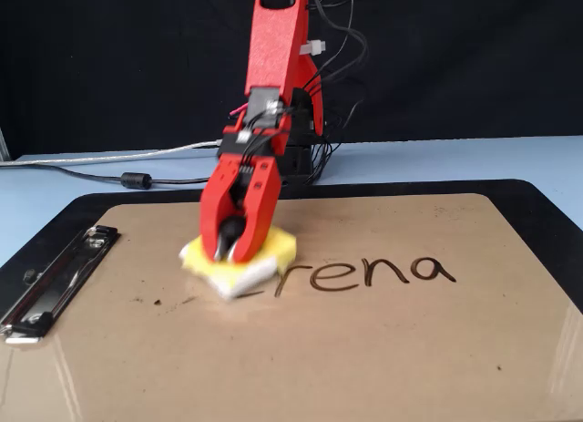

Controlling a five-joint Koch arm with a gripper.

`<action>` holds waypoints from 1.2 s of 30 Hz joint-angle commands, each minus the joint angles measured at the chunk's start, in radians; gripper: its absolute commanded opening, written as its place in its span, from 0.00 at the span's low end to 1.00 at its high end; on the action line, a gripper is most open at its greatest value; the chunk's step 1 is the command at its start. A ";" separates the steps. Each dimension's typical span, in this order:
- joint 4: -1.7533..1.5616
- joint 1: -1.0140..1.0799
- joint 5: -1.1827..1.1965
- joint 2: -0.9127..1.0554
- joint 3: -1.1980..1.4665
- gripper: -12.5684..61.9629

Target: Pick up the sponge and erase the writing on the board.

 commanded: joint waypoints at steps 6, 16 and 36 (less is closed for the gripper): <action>0.075 -0.009 -0.014 -0.069 -0.074 0.06; 0.140 -0.006 -0.012 0.167 0.158 0.06; 0.129 -0.204 -0.021 0.310 0.302 0.06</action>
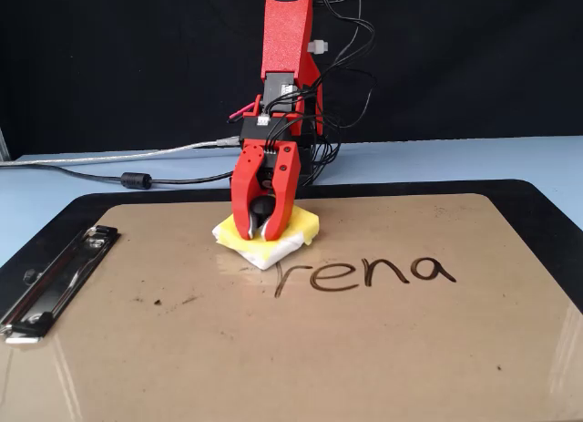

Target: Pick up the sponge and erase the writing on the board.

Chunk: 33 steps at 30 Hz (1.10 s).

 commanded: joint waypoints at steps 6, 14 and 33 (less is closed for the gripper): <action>-0.015 -0.071 -0.021 -0.430 -0.472 0.06; -0.020 0.015 -0.018 -0.086 -0.080 0.06; -0.025 0.046 -0.017 -0.121 -0.084 0.06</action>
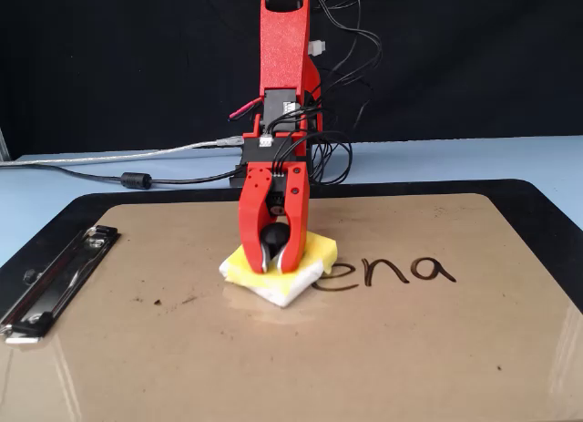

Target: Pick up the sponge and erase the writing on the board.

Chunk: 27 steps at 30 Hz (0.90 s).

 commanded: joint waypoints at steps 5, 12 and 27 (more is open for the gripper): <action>0.017 -0.012 -0.009 0.394 0.285 0.06; 0.005 -0.117 -0.018 0.048 -0.015 0.06; 0.011 -0.250 -0.029 0.314 0.201 0.06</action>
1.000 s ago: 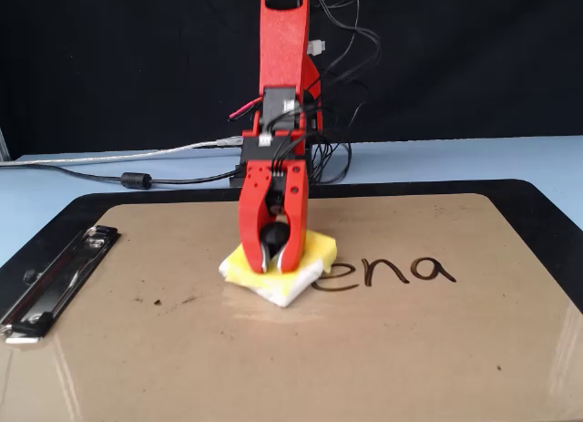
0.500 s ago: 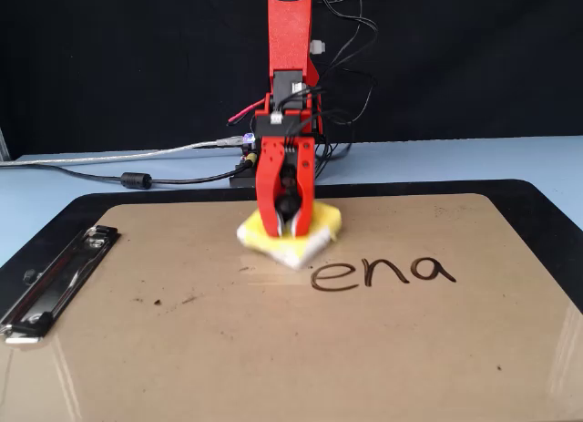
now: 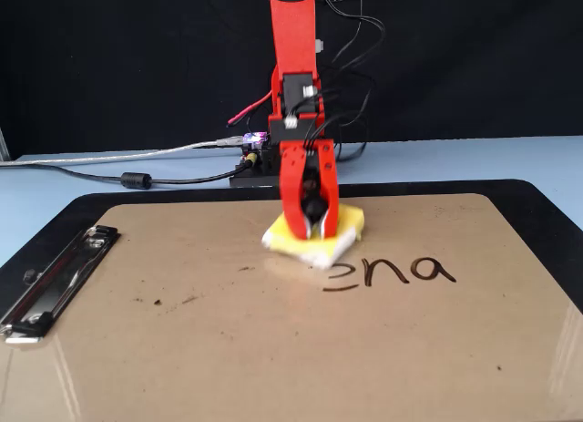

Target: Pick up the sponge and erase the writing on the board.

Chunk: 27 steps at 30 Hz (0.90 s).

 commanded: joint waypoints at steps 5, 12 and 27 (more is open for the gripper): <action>-0.018 -0.044 -0.023 -0.163 -0.195 0.06; -0.017 -0.043 -0.025 -0.449 -0.485 0.06; -0.021 -0.035 -0.025 -0.184 -0.207 0.06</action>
